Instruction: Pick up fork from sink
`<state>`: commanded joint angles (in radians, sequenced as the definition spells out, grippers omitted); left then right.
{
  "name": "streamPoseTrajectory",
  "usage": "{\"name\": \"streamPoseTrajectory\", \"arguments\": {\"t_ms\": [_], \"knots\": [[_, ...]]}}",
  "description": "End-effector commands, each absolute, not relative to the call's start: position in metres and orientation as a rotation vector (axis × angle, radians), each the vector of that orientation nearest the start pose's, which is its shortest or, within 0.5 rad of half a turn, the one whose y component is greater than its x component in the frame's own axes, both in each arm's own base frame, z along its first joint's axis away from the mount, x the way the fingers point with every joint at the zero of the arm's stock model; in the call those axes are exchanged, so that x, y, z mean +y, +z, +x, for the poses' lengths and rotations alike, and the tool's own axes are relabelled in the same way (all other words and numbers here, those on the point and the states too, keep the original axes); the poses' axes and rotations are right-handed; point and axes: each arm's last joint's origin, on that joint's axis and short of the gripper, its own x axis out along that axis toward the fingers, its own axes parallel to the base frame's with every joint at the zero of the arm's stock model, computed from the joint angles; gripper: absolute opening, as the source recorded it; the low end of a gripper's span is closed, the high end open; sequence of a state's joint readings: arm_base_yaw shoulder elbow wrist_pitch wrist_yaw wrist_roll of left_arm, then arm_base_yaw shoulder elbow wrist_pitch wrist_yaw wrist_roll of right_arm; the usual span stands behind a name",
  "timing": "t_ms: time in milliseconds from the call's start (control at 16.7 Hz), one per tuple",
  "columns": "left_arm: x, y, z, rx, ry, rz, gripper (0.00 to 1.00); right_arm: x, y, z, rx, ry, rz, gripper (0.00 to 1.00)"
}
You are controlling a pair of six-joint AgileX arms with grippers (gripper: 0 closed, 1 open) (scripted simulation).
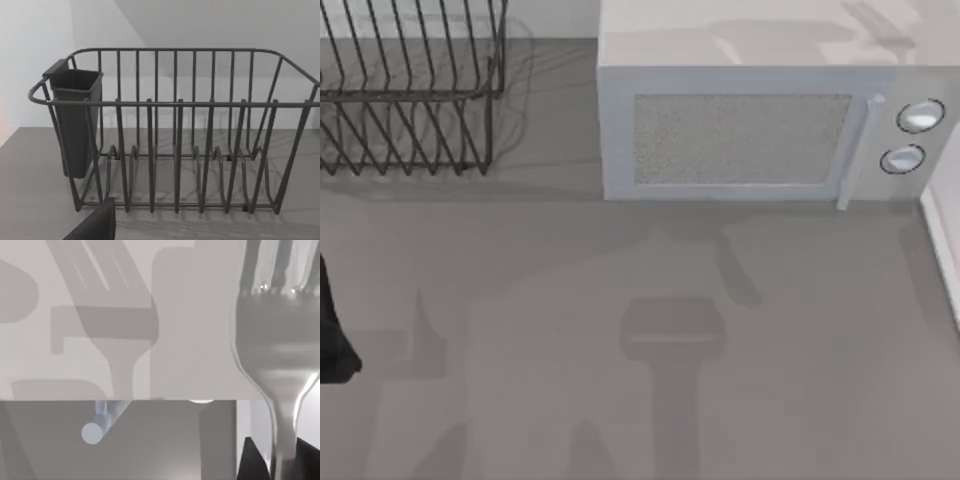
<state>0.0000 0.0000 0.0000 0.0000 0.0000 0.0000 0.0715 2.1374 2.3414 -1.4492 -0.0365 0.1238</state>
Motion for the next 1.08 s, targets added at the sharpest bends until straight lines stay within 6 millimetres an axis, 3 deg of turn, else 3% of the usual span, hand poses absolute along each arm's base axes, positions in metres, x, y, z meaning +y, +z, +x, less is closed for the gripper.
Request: {"name": "streamPoseTrajectory", "arguments": {"t_ms": [120, 300, 600, 720, 900, 1080], "knots": [[-0.001, 0.160, 0.106, 0.000, 0.000, 0.000, 1.00, 0.083, 0.353, 0.401, 1.255, 0.076, 0.093, 0.00], [-0.001, 0.160, 0.106, 0.000, 0.000, 0.000, 1.00, 0.146, 0.357, 0.362, 1.320, 0.136, 0.093, 0.00], [-0.001, 0.160, 0.106, 0.000, 0.000, 0.000, 1.00, 0.224, 0.327, 0.311, 1.483, 0.138, 0.035, 0.00], [-0.001, 0.160, 0.106, 0.000, 0.000, 0.000, 1.00, 0.242, 0.306, 0.304, 1.535, 0.095, 0.012, 0.00], [-0.001, 0.160, 0.106, 0.000, 0.000, 0.000, 1.00, 0.252, 0.276, 0.310, 1.569, 0.013, 0.004, 0.00], [-0.001, 0.160, 0.106, 0.000, 0.000, 0.000, 1.00, 0.252, 0.270, 0.314, 1.571, -0.008, 0.008, 0.00]]}}
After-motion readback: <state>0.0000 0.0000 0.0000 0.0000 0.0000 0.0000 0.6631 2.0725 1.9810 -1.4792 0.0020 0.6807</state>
